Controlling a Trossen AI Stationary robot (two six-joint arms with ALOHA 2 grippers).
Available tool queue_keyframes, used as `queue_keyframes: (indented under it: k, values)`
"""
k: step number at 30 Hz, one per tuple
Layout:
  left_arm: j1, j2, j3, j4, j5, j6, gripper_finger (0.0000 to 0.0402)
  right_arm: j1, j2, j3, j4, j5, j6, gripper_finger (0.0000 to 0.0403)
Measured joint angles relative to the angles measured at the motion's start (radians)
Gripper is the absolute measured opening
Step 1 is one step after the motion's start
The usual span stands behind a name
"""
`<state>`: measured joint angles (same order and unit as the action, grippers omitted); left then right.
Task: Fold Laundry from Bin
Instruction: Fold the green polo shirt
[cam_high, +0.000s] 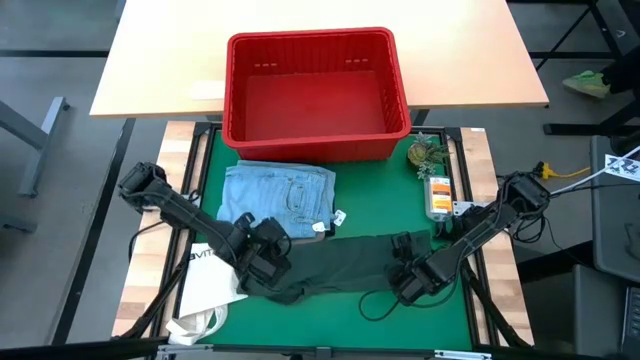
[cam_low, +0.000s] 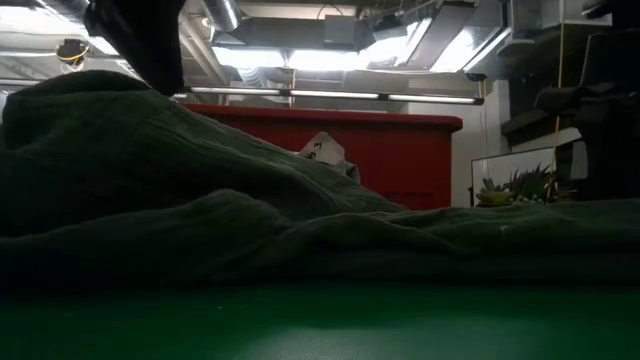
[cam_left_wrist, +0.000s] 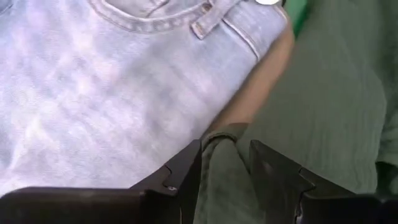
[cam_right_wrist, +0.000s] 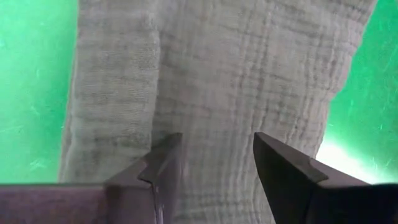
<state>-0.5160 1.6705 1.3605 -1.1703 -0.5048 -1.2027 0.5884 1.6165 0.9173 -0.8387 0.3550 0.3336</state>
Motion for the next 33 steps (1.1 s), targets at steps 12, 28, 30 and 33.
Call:
queue_keyframes:
  k: [12,28,30,33]
  values:
    - [0.071,-0.057,0.0,-0.008,0.27,-0.026,0.0128,0.0,0.0,0.0,0.008,0.0,0.001,0.0195]
    - [0.069,-0.043,-0.086,0.017,0.287,-0.038,0.0128,0.0,0.0,0.0,0.007,-0.005,0.013,0.0195]
    - [0.069,-0.043,-0.088,0.017,0.281,-0.05,0.0123,0.0,0.002,-0.006,0.011,-0.026,0.032,0.0195]
    - [0.068,-0.043,-0.088,0.013,0.279,-0.051,0.0091,0.0,0.009,-0.04,0.013,-0.079,0.037,0.0195]
